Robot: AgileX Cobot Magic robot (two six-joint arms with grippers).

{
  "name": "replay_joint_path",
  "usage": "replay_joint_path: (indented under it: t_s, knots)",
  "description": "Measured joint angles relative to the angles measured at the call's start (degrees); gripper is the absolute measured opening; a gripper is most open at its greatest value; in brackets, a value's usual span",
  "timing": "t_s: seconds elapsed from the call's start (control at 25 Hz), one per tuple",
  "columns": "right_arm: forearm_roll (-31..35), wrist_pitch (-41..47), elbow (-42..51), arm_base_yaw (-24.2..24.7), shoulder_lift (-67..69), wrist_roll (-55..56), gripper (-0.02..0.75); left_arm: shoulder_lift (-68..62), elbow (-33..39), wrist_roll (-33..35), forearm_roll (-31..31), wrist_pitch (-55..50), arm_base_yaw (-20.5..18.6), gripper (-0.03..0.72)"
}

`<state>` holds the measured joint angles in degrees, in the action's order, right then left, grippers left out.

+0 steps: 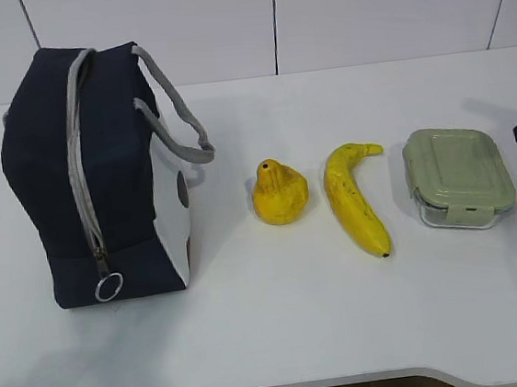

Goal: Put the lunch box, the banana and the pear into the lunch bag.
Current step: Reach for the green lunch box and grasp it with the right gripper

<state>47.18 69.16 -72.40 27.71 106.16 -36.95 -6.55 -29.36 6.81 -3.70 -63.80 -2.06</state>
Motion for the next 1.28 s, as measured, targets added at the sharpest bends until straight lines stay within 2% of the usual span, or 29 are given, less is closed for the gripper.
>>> replay_joint_path:
  t_s: [0.32, 0.68, 1.28]
  knots:
    - [4.3, -0.5, -4.6, 0.0, 6.8, -3.7, 0.596, 0.0, 0.0, 0.0, 0.0, 0.0, 0.0, 0.239]
    - [10.1, -0.8, -4.8, 0.0, 11.7, -9.8, 0.593, 0.0, 0.0, 0.0, 0.0, 0.0, -0.1, 0.239]
    - [14.9, -1.3, -4.9, -1.0, 15.4, -13.5, 0.592, 0.0, 0.0, 0.0, 0.0, 0.0, -0.2, 0.239]
